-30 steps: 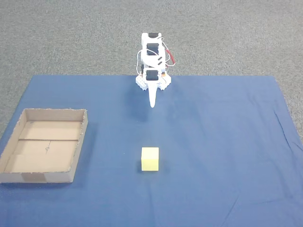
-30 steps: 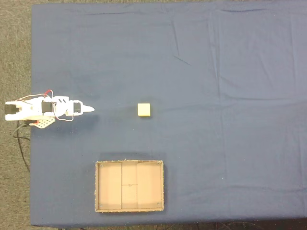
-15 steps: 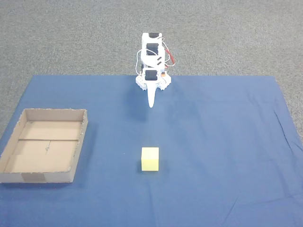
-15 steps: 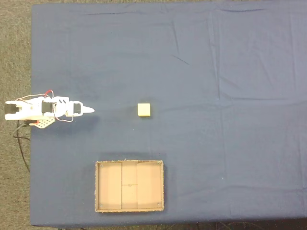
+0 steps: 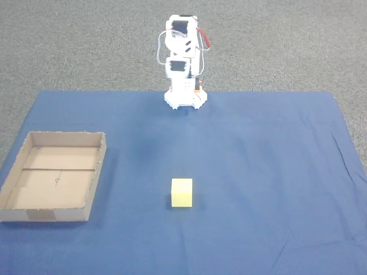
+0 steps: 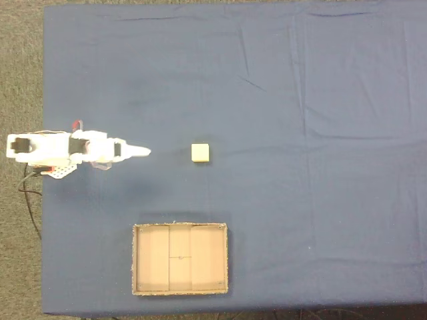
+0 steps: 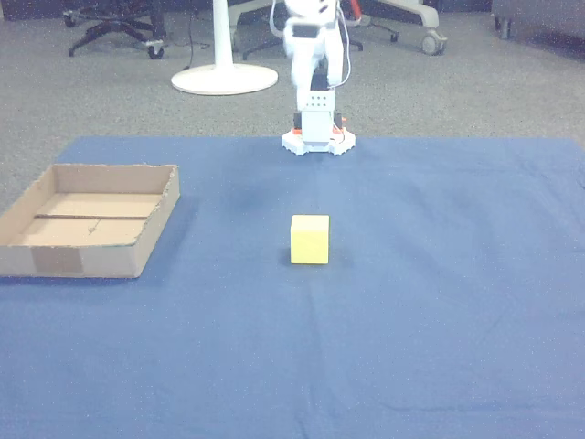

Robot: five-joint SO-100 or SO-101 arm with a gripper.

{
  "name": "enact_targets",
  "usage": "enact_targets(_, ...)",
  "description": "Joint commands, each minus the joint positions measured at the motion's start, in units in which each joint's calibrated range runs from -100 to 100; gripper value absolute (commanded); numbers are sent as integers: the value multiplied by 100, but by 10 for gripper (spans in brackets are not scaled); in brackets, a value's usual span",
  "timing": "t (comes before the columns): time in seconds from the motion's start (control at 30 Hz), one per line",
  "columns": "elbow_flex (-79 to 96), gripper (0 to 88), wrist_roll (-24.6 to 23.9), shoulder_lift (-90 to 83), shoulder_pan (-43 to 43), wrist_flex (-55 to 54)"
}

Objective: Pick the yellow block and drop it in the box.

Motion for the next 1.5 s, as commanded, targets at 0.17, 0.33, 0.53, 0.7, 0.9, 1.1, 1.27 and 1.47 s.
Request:
enact_targets(0.17,-3996,419,39,4022,4,272)
enact_targets(0.33,-6259,501,29,6361,311,305)
enact_targets(0.53,-7987,510,49,8531,-35,454)
enact_targets(0.7,-8349,511,103,8961,-177,223)
enact_targets(0.9,-8476,458,210,9468,-319,-149)
enact_targets(1.1,-8576,203,195,9510,-287,-67)
enact_targets(1.27,-8621,134,205,9392,-240,57)
enact_targets(1.47,-7843,128,186,7307,59,438)
